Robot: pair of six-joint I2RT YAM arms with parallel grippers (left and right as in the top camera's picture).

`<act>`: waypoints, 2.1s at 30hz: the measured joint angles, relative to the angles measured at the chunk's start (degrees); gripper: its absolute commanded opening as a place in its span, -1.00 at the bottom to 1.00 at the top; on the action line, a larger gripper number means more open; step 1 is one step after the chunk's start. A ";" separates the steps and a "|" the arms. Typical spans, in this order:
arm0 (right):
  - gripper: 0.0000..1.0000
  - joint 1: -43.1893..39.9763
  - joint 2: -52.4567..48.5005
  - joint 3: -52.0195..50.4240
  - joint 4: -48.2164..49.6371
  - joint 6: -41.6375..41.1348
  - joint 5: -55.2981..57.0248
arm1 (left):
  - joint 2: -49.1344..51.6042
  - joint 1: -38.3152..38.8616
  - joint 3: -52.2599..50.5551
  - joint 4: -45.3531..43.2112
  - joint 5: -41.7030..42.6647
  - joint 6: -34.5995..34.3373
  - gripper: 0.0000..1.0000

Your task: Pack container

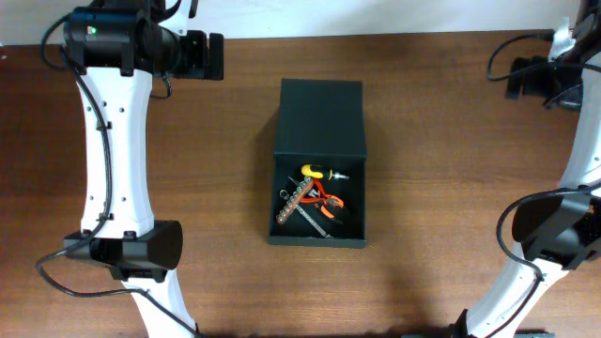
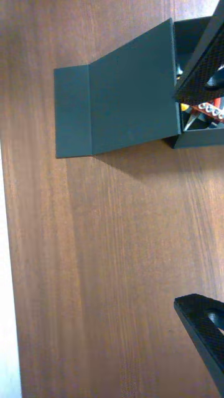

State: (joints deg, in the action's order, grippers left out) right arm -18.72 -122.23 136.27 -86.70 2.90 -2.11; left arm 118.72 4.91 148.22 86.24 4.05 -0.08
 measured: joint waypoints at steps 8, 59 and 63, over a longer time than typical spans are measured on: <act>0.98 0.00 0.00 0.00 3.63 -0.22 -14.58 | 8.68 -0.07 0.61 2.84 4.00 -1.97 0.99; -0.92 8.28 -8.55 -21.11 20.74 -4.20 -27.41 | 35.52 0.00 0.39 -6.25 19.63 -6.86 -0.96; -0.92 9.55 -8.55 -21.11 20.83 -4.48 -27.82 | 35.80 0.00 0.39 -6.19 20.46 -6.86 -0.96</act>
State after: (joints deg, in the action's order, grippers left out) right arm -9.17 -130.78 115.15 -65.87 -1.58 -29.93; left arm 154.52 4.91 148.62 80.05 24.51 -6.94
